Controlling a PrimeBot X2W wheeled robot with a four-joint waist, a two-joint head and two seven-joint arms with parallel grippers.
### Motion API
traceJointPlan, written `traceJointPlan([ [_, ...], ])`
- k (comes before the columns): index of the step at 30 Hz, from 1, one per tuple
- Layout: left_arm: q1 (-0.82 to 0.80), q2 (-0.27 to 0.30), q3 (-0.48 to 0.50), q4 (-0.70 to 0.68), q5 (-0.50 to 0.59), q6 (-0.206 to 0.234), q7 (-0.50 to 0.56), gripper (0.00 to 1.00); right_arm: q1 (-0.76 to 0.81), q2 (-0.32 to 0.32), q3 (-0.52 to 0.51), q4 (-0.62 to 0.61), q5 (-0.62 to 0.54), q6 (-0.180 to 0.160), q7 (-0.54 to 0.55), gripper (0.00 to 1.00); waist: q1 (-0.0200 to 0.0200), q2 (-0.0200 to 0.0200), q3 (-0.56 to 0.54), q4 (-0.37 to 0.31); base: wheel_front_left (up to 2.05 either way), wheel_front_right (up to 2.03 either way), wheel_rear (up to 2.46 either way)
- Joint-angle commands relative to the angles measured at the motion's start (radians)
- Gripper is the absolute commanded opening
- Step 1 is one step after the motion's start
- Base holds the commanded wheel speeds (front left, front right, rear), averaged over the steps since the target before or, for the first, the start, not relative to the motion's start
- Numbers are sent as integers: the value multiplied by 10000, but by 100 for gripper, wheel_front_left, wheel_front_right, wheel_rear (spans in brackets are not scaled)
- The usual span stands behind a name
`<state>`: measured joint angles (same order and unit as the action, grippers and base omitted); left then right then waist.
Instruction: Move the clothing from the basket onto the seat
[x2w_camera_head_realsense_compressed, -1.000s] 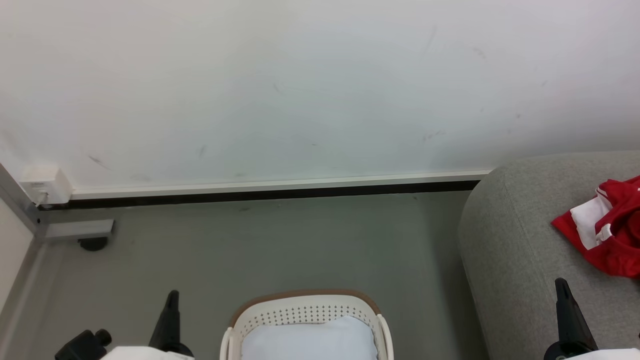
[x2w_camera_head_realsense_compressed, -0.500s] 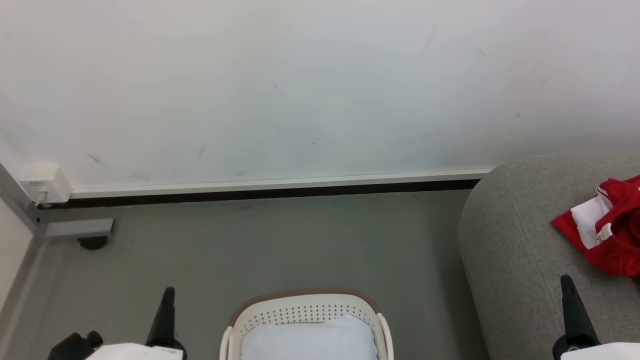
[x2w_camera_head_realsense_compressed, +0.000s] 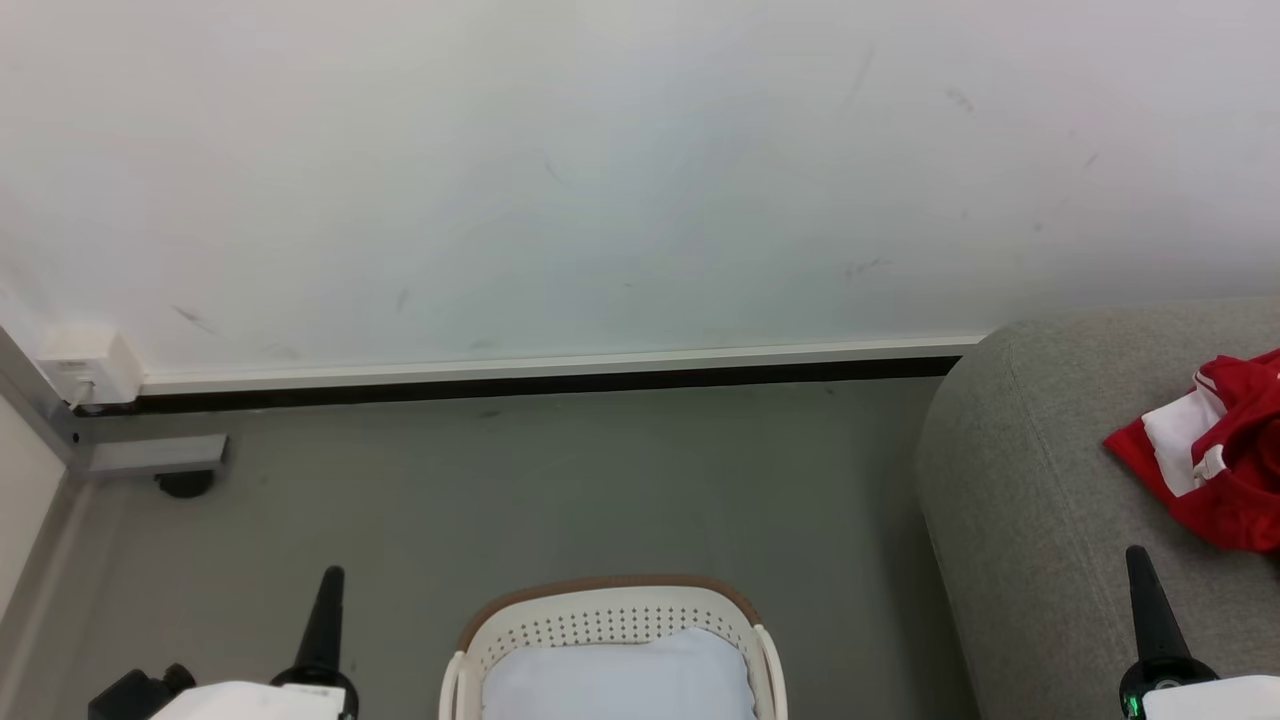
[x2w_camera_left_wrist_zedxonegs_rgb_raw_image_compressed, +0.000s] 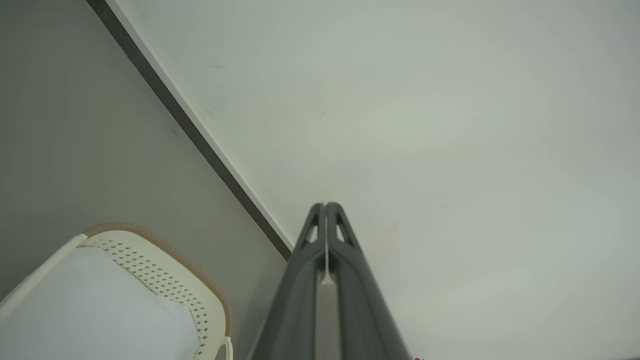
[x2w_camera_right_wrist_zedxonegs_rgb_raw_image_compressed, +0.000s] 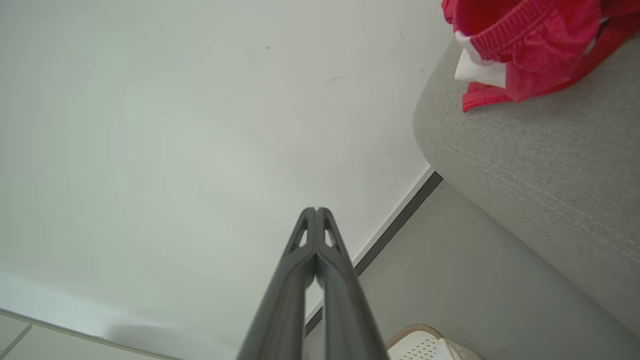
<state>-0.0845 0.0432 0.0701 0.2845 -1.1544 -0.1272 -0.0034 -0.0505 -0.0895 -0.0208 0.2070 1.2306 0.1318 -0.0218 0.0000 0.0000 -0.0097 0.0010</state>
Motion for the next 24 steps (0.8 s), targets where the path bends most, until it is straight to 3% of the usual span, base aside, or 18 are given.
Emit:
traceJointPlan([
  [1,-200,77,71,-124,-324,-35,77,0,-203,-3,-88,-25,253,-11,61,0,0,0,3,0,0,0,0],
  [24,-239,92,253,-259,-2312,-45,598,0,-387,111,-401,159,1987,-15,600,0,0,0,54,-4,0,0,0],
])
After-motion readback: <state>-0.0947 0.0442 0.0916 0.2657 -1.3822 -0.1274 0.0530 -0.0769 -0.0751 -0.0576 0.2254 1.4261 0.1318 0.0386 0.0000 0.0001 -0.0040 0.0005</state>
